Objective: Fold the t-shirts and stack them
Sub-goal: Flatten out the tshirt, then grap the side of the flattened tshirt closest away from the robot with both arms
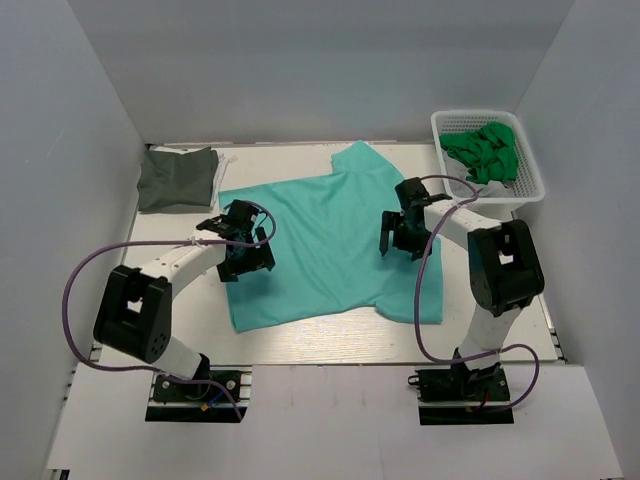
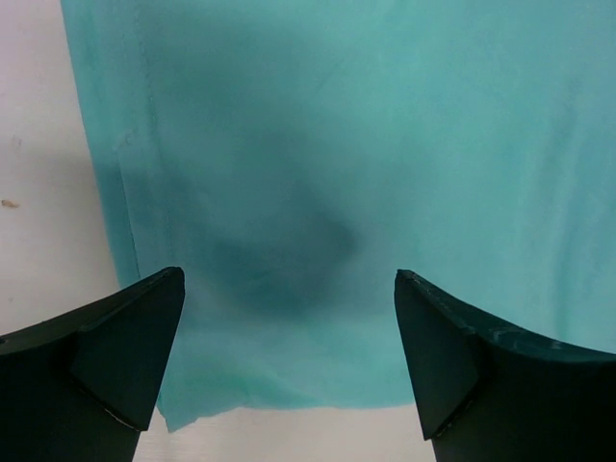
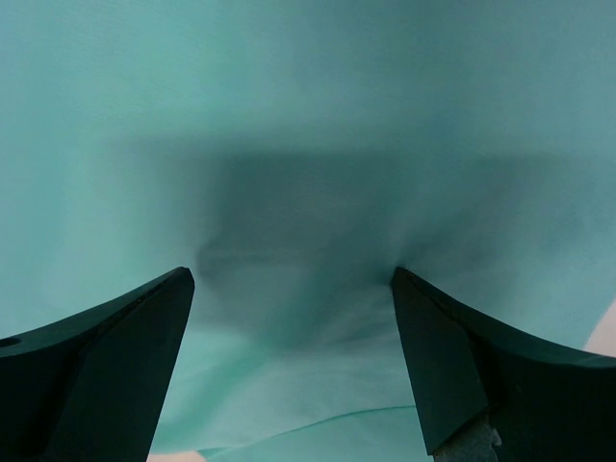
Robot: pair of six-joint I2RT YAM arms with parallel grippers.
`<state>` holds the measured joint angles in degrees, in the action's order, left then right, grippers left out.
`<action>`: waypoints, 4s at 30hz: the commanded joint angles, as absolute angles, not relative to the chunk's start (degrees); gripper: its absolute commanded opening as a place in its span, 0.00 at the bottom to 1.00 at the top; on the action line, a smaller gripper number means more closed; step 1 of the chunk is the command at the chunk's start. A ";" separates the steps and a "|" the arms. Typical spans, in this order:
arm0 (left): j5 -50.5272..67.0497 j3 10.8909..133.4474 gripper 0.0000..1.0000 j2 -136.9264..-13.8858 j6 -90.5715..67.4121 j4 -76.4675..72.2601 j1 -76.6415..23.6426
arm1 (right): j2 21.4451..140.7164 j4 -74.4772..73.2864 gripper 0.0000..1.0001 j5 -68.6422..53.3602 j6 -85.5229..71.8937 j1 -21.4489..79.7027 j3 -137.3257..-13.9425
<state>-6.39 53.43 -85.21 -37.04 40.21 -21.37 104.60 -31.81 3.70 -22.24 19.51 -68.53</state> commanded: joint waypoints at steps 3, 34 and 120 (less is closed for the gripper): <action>-11.31 54.31 1.00 -91.04 -37.10 36.03 -20.48 | 100.81 -29.01 0.90 2.90 -23.56 17.41 -64.08; -14.96 70.95 1.00 -86.97 -40.14 54.40 -15.04 | 79.39 -35.13 0.90 -0.26 -22.23 17.84 -59.77; -0.97 46.05 0.00 -70.57 -49.22 51.77 -10.02 | 65.73 -59.87 0.00 -14.32 -39.72 24.36 -46.05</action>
